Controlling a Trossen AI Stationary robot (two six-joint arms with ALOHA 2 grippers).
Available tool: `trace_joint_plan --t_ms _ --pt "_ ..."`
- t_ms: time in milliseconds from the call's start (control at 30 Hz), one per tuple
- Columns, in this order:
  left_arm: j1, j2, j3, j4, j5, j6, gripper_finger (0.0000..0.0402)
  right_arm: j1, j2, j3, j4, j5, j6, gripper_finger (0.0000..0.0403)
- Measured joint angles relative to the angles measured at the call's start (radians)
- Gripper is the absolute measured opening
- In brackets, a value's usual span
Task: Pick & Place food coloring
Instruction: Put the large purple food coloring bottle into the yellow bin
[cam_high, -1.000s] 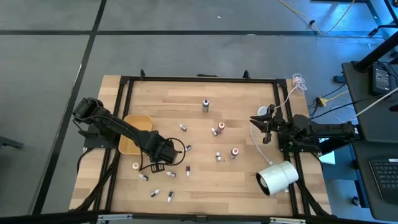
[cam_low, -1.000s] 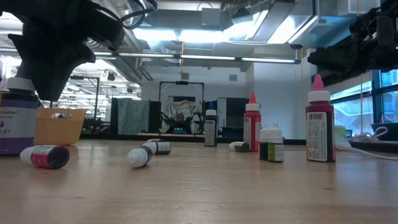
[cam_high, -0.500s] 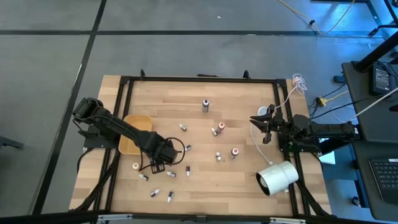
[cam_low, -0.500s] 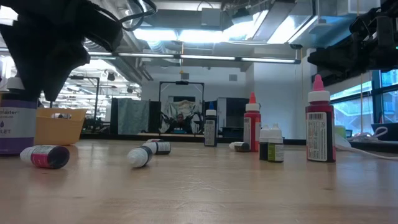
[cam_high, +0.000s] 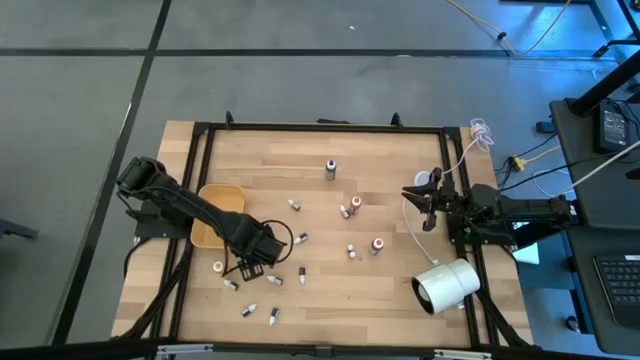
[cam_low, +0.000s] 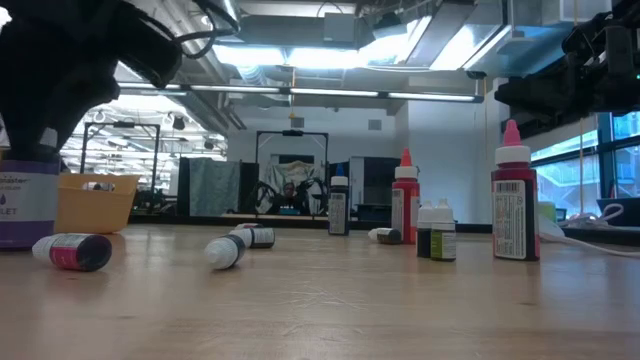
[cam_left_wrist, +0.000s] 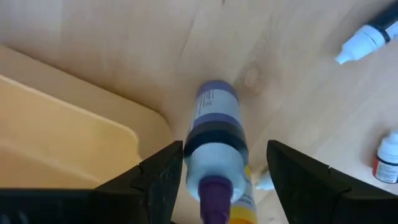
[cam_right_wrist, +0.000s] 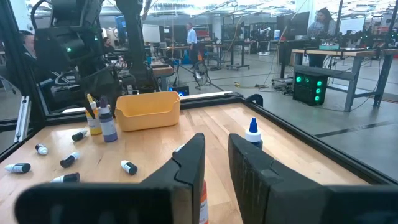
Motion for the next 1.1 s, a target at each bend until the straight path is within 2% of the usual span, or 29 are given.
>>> trace_joint_plan --t_ms 233,600,867,1100 --pt "-0.002 0.000 -0.067 0.035 0.026 -0.030 0.0209 0.000 0.000 0.000 0.000 0.000 0.000 0.0075" --pt "-0.002 0.000 -0.075 0.051 -0.030 0.005 0.0153 0.000 0.000 0.000 0.000 0.000 0.000 0.0075" --pt "-0.002 -0.005 -0.073 0.052 -0.038 0.013 0.0150 0.000 0.000 0.000 0.000 0.000 0.000 0.0075" --pt "0.015 -0.060 -0.010 0.049 -0.083 0.050 0.0150 0.000 0.000 0.000 0.000 0.000 0.000 0.0075"
